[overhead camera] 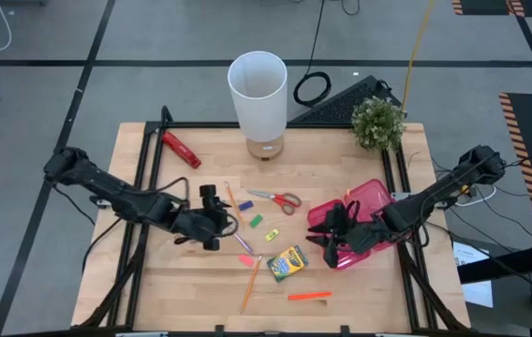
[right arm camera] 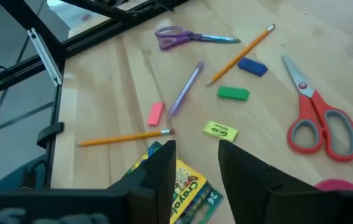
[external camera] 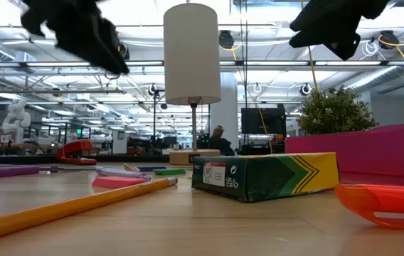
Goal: Pack school essentials
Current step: Put the top yellow pencil into the pink supply box
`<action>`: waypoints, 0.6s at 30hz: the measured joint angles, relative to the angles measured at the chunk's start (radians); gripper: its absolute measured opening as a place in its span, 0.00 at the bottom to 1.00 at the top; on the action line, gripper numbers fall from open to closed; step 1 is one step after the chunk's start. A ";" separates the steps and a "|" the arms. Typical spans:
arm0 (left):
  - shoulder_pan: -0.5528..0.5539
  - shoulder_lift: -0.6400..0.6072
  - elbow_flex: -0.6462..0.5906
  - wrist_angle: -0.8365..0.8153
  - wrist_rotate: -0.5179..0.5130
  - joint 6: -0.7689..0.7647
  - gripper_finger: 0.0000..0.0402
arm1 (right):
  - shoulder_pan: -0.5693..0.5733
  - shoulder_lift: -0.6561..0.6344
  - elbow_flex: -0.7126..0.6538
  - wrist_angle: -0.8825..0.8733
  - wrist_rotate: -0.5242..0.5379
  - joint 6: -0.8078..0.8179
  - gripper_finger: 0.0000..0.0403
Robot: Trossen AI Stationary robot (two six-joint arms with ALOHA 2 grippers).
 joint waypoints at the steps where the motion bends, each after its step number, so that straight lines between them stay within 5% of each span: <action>1: 0.012 0.015 0.000 -0.006 0.013 0.005 0.57 | 0.000 0.001 0.000 0.000 0.000 -0.002 0.29; 8: 0.091 0.107 0.000 -0.056 0.099 0.161 0.57 | 0.000 0.015 0.000 0.011 0.054 -0.021 0.29; 13: 0.165 0.158 0.000 -0.067 0.112 0.419 0.57 | -0.006 0.052 0.000 0.082 0.076 -0.077 0.29; 18: 0.285 0.217 0.000 -0.082 0.231 0.622 0.57 | -0.016 0.082 0.000 0.182 0.073 -0.169 0.29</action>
